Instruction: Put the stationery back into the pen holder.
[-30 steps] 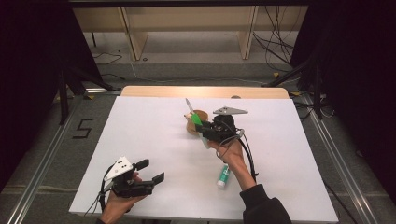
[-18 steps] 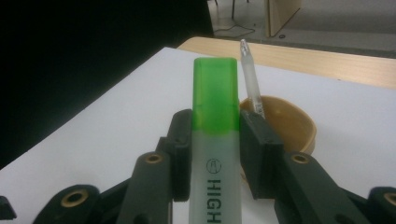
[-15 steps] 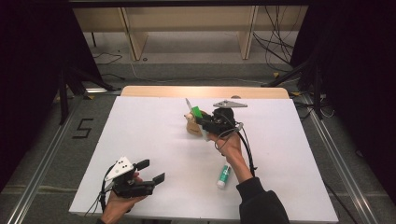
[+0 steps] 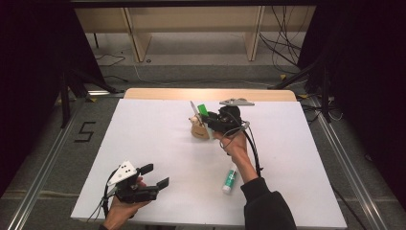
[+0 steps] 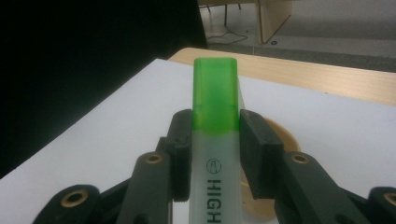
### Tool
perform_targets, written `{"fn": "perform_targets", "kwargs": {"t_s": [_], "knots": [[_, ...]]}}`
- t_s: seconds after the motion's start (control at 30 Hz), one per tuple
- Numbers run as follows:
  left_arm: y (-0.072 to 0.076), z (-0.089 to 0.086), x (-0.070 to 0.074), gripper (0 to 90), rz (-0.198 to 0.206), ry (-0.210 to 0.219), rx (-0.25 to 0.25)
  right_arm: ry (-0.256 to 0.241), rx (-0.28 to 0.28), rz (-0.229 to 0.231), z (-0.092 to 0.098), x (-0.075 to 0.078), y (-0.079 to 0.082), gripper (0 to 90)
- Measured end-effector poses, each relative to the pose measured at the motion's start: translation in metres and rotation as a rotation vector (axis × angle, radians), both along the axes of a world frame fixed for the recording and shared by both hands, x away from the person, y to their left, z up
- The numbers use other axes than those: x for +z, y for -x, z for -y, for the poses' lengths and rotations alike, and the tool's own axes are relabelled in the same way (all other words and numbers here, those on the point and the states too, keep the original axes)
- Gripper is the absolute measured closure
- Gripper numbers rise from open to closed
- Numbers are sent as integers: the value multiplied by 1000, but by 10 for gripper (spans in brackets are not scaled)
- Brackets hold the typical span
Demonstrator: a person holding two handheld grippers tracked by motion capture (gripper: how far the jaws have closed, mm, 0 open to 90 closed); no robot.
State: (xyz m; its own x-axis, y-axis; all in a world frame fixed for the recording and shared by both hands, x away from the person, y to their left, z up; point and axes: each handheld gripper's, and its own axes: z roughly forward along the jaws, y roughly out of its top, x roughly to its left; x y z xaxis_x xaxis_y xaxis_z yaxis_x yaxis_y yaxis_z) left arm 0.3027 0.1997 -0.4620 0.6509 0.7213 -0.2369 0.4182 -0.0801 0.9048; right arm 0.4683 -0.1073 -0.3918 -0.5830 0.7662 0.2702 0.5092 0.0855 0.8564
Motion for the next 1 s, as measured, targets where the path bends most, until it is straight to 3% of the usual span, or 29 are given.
{"fn": "perform_targets", "kwargs": {"t_s": [0.5,1.0], "knots": [[0,0,0,159,-3,5,0,15,-41,19,-7,5,-19,674],[0,-1,1,160,4,6,-4,50,-75,39,-21,-5,-44,673]]}}
